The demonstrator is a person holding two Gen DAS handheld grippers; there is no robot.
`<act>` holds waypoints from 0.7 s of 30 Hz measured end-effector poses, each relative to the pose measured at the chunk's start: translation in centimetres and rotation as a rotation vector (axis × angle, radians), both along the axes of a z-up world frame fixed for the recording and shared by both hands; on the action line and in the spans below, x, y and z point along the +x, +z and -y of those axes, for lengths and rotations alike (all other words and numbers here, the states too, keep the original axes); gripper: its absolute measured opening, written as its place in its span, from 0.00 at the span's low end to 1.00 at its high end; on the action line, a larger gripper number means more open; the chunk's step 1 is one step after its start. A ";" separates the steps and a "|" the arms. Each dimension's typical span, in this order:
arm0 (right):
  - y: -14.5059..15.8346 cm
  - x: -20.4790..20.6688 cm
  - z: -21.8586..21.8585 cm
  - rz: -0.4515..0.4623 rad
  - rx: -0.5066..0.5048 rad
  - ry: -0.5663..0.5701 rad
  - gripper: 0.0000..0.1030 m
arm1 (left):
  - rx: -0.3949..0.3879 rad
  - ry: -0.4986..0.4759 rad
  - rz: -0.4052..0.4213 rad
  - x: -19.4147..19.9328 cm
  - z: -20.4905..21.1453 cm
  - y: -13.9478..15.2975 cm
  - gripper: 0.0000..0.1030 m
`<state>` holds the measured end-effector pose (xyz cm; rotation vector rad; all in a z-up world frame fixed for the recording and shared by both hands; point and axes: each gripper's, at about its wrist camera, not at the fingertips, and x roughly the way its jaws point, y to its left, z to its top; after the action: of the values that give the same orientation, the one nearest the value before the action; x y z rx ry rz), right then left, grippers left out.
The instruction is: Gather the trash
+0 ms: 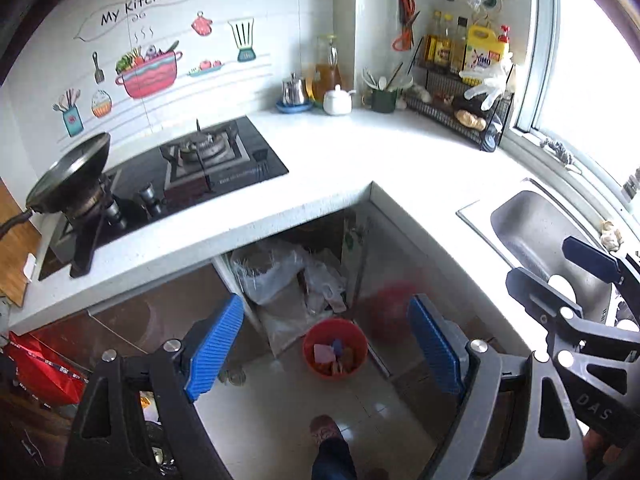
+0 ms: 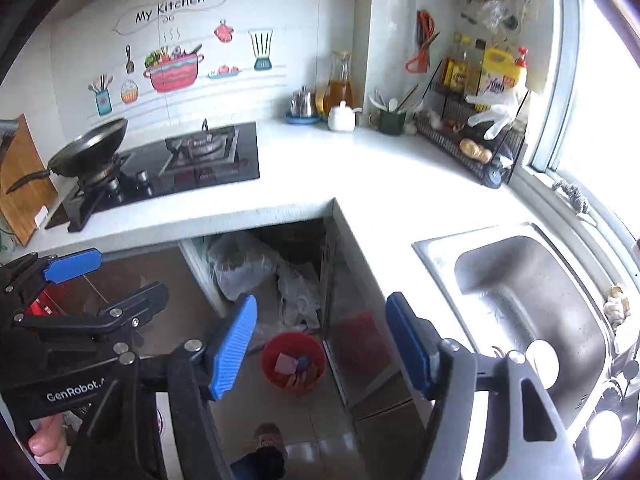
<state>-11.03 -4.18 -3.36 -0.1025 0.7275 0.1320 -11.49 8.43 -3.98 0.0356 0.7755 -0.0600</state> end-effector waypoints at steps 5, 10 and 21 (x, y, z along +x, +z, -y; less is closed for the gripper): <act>4.5 -2.5 1.2 0.121 0.026 -0.007 0.82 | -0.016 0.001 0.085 -2.2 0.6 4.7 0.81; 6.8 -4.7 2.3 0.201 0.016 -0.030 0.88 | -0.031 -0.002 0.129 -4.3 1.3 7.3 0.81; 7.2 -5.8 3.8 0.247 0.018 -0.085 0.91 | -0.027 -0.013 0.153 -7.1 2.9 8.2 0.81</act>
<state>-16.81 -8.02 3.89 -0.0696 0.4834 0.0436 -18.55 5.50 4.24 0.0192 0.6213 -0.0791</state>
